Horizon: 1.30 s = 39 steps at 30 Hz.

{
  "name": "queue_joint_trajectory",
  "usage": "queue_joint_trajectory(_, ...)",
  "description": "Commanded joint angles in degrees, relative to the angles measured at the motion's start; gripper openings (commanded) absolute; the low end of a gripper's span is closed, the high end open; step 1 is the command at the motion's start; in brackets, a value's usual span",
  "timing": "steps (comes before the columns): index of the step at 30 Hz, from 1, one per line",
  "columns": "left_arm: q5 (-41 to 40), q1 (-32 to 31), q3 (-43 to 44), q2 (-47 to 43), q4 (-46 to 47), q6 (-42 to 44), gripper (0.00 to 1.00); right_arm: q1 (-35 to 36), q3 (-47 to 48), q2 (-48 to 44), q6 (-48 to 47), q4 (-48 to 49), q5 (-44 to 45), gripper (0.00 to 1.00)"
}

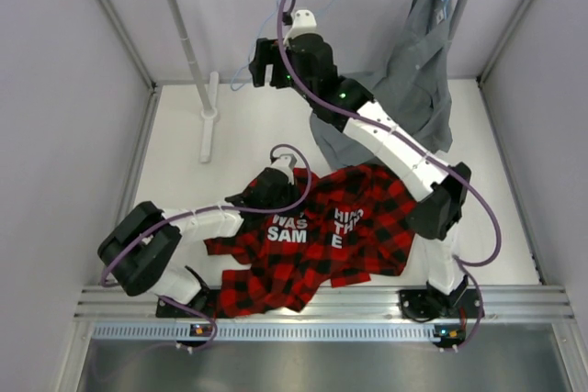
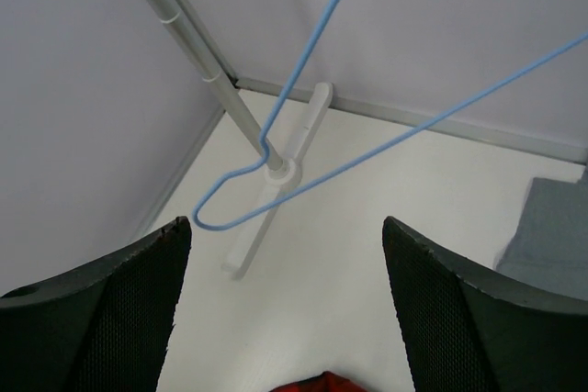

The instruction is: Place the shirt on the hanger

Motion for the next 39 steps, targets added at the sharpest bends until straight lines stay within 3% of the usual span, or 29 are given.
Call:
queue_joint_trajectory(1, 1.6, -0.1, -1.0, 1.2, 5.8, -1.1, 0.0, 1.0, 5.7, 2.4, -2.8, 5.2, 0.1, 0.81)
queue_joint_trajectory(6, 2.0, -0.1, -1.6, 2.1, 6.3, -1.1, 0.0, 1.0, 7.6, 5.2, -3.0, 7.4, -0.2, 0.81)
queue_joint_trajectory(11, 1.8, -0.1, -1.4, 2.2, 6.3, -1.1, 0.0, 0.5, 15.6, 11.4, -2.8, 7.9, 0.6, 0.79)
queue_joint_trajectory(14, 1.8, -0.1, -1.3, 1.4, 6.1, -1.3, 0.0, 0.2, 16.6, 14.7, -4.3, 11.2, 3.8, 0.76)
queue_joint_trajectory(17, 2.6, -0.1, -0.9, 1.0, 6.0, -1.3, 0.0, -0.6, 17.6, 16.4, -3.8, 13.9, 5.9, 0.65)
queue_joint_trajectory(24, 3.2, -0.1, -2.1, 0.3, 6.0, -0.6, 0.0, -0.8, 16.5, 15.6, -7.5, 18.1, 10.6, 0.53)
queue_joint_trajectory(30, 3.3, -0.1, -2.5, 1.0, 6.5, -0.5, 0.0, -0.6, 9.3, 10.4, -8.3, 19.3, 13.8, 0.5)
queue_joint_trajectory(37, 3.8, -0.1, -2.8, 0.5, 7.2, -1.1, 0.0, -1.5, 10.3, 10.7, -8.7, 18.2, 13.7, 0.48)
queue_joint_trajectory(39, 4.0, -0.1, -2.9, 0.2, 7.3, -1.1, 0.0, -2.1, 12.5, 11.9, -7.3, 16.1, 13.2, 0.4)
